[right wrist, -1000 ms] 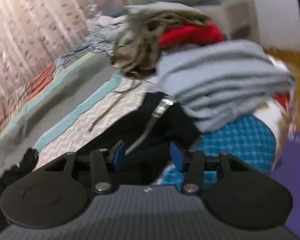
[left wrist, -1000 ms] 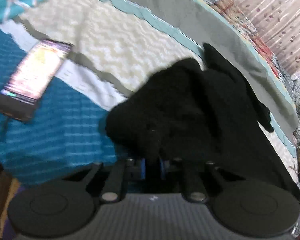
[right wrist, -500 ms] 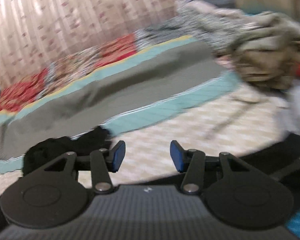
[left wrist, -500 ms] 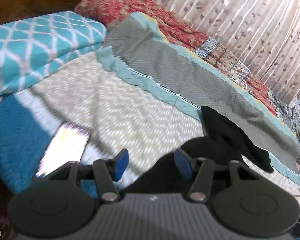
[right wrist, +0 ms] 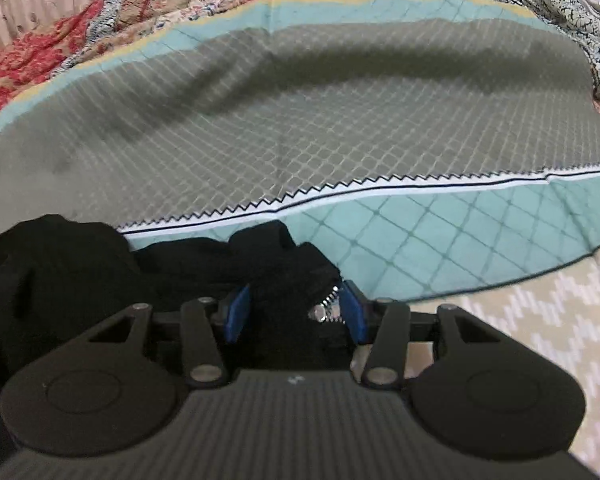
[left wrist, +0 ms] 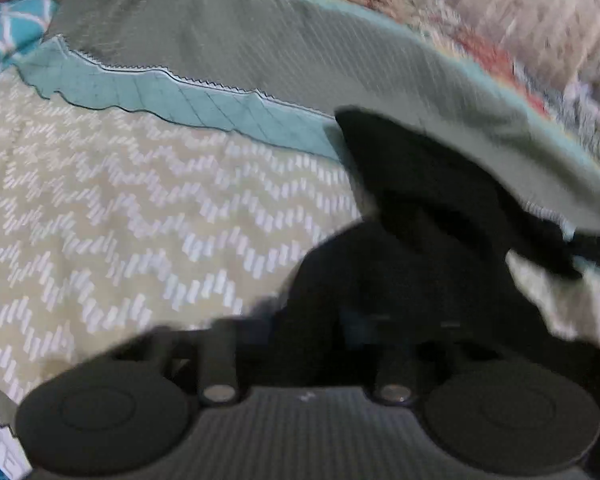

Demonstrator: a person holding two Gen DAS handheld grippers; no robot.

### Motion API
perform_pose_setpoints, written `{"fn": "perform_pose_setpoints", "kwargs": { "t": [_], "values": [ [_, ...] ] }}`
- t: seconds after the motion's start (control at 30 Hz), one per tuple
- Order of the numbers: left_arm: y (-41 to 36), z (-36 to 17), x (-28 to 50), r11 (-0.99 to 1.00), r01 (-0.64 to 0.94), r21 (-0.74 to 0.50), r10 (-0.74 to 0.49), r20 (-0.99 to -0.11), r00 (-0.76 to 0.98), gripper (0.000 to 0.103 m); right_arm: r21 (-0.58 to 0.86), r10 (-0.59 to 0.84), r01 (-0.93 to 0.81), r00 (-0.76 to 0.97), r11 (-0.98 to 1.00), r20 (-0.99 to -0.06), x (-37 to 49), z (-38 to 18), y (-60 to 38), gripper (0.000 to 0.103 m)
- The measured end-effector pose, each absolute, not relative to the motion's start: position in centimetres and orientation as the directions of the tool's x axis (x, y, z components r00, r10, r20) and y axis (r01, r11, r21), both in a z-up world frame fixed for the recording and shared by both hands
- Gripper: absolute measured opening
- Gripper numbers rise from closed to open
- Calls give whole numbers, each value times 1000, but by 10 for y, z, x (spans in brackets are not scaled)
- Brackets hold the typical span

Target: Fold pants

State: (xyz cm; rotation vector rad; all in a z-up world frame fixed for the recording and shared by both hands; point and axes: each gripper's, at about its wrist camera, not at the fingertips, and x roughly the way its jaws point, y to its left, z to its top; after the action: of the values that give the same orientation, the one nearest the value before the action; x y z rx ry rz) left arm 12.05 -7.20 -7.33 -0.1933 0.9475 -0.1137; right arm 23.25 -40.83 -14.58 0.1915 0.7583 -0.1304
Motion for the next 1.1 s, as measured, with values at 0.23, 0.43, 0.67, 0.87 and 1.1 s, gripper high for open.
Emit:
{"fn": "perform_pose_setpoints", "kwargs": {
  "t": [0.23,0.43,0.67,0.87,1.1],
  "values": [
    [-35,-27,86,938,5,-347,-266,-709,653,4,240,-36,167,882,956,-469,159,-61,-471,20],
    [-20,-5,32,922,44,-384,-316,-683,659,4,173,-378,457,856,873,-354,34,-34,-585,24],
    [-24,-29,-21,948,83,-307,-300,-774,557,31,177,-591,772,592,610,-547,-76,-97,-658,38],
    [-8,-3,-3,936,40,-349,-286,-692,663,55,213,-548,736,635,642,-544,-88,-106,-628,48],
    [-60,4,63,949,253,-190,-312,-692,651,97,158,-496,659,682,736,-537,-73,-117,-586,52]
  ]
}}
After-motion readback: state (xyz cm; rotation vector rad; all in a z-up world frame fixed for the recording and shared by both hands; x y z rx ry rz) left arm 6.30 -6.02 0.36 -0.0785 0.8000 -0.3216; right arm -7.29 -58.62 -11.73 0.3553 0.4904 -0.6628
